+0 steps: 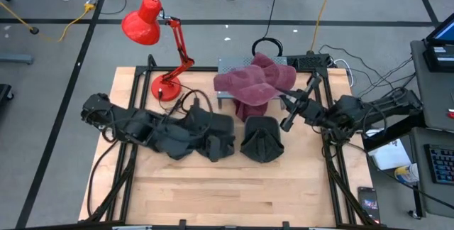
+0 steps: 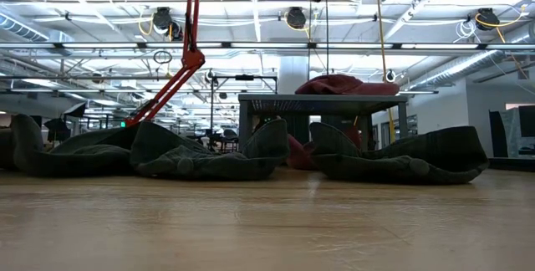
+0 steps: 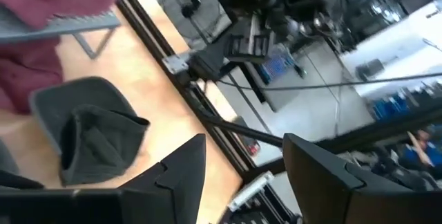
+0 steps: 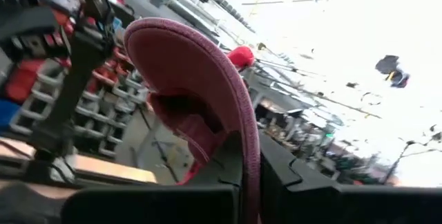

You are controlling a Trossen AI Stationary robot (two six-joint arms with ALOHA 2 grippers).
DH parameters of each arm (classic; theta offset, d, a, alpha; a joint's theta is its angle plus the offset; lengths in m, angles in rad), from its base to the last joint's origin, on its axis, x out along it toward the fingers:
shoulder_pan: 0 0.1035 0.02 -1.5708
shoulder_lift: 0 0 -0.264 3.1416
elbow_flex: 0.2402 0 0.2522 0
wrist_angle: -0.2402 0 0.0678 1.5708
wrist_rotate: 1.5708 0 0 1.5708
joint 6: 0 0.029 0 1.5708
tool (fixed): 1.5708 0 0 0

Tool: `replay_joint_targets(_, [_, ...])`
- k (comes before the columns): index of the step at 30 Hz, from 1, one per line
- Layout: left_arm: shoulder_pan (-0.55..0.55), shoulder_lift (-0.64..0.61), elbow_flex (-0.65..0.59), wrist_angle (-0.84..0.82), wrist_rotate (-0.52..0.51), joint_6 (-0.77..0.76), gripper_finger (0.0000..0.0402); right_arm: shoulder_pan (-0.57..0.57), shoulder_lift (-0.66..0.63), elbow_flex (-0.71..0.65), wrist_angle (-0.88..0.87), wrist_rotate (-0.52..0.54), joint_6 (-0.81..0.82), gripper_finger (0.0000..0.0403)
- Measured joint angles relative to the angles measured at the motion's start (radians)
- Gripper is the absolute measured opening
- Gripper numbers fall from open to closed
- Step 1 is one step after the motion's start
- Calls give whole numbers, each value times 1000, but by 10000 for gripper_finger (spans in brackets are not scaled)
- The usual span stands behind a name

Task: Pick & Place hat
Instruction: Stack the bottom red cap on the red cap on the shelf

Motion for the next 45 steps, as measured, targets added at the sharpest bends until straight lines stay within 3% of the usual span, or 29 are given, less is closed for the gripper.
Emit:
replay_joint_targets(6, [-64, -8, -122, 84, -133, -109, 200, 97, 55, 0, 118, 116, -233, 5])
replay_joint_targets(13, [-118, -94, -381, 460, -212, -105, 208, 158, 180, 0, 323, 167, -501, 5])
replay_joint_targets(18, [-167, -195, -619, 772, -317, -77, 199, 178, 248, 7, 435, 167, -496, 5])
replay_joint_targets(22, [-194, -248, -799, 1098, -397, 44, 191, 191, 306, 53, 440, 165, -419, 5])
replay_joint_targets(30, [-186, -255, -988, 1638, -395, 271, 187, 190, 431, 134, 438, 165, -365, 5])
replay_joint_targets(36, [-160, -255, -998, 1750, -372, 373, 186, 190, 476, 172, 439, 164, -302, 5])
replay_joint_targets(45, [-97, -256, -998, 1760, -304, 318, 186, 196, 519, 192, 438, 170, -269, 6])
